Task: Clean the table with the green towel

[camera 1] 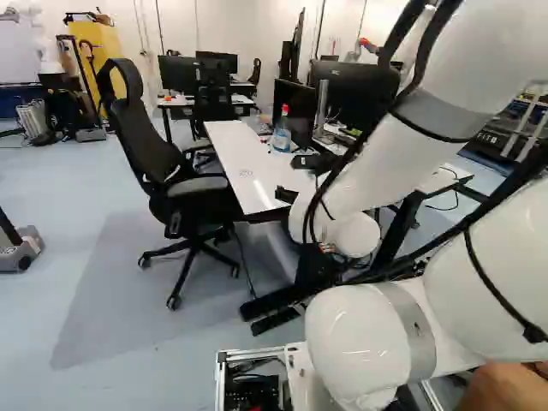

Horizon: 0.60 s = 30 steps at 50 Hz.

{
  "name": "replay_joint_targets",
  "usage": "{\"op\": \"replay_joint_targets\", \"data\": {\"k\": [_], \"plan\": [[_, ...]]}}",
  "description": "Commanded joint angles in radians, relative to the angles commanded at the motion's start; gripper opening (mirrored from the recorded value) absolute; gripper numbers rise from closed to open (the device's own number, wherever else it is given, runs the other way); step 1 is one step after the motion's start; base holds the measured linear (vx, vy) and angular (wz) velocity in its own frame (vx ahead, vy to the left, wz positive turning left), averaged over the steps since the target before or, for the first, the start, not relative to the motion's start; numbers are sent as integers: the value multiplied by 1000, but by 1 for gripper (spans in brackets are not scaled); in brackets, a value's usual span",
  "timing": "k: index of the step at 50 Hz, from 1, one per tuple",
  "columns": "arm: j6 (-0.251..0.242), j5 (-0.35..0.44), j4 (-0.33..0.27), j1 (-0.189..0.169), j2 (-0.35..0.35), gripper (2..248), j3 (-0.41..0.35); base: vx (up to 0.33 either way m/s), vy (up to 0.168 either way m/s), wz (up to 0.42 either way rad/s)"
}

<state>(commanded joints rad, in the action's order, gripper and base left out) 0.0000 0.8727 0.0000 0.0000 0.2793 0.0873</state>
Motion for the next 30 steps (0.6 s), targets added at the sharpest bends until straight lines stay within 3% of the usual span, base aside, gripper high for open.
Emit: {"op": "replay_joint_targets", "data": {"k": [30], "plan": [[0,0,0,0,29,247,3,0,0,0]]}}
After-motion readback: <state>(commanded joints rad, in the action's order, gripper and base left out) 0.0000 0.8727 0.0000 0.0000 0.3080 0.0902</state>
